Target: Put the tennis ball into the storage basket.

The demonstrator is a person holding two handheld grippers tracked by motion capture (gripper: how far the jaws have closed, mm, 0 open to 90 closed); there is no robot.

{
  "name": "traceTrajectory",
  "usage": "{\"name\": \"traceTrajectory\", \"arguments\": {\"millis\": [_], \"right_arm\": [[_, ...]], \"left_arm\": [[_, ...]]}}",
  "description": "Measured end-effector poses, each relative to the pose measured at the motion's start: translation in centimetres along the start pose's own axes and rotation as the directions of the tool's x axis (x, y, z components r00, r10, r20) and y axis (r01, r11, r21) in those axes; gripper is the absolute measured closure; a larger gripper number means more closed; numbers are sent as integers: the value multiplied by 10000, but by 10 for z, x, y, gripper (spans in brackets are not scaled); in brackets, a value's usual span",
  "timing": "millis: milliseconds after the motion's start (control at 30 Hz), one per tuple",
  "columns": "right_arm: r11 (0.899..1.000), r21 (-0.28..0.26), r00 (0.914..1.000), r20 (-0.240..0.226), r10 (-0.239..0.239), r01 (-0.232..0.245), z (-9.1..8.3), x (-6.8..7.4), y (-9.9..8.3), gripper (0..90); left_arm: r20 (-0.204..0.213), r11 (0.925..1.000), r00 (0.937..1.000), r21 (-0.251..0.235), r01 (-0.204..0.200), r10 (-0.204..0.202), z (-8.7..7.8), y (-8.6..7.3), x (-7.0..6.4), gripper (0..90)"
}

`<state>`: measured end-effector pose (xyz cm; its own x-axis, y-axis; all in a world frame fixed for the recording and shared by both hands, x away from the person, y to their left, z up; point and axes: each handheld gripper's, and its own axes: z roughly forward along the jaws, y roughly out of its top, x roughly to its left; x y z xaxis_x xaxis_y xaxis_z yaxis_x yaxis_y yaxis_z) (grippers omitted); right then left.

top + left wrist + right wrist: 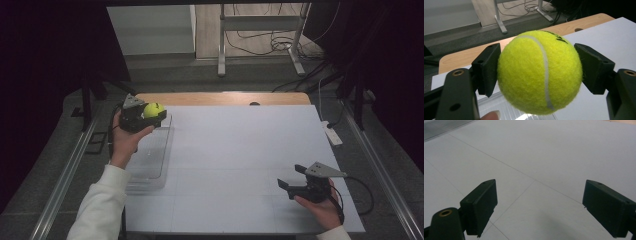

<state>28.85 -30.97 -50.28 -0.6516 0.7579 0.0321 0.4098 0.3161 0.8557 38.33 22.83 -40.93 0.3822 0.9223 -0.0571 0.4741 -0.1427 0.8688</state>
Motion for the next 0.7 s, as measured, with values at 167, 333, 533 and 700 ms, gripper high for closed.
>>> {"name": "traceTrajectory", "arguments": {"millis": [167, 333, 533, 700], "right_arm": [[10000, 15, 10000, 17, -8, 8, 0, 0, 0, 130], [10000, 32, 10000, 30, -5, 5, 1, 0, 0, 130], [10000, 36, 10000, 35, -10, 9, 1, 0, 0, 129], [10000, 34, 10000, 31, -13, 13, 1, 0, 0, 130]], "left_arm": [[-100, 9999, 9998, -24, 146, -146, 1, -1, 6, 264], [-237, 9996, 9993, 26, 284, -283, 2, -1, 13, 264], [-394, 9993, 9986, 51, 359, -357, 4, 1, 20, 264], [-522, 9989, 9976, 106, 450, -444, 6, 1, 26, 264]]}}
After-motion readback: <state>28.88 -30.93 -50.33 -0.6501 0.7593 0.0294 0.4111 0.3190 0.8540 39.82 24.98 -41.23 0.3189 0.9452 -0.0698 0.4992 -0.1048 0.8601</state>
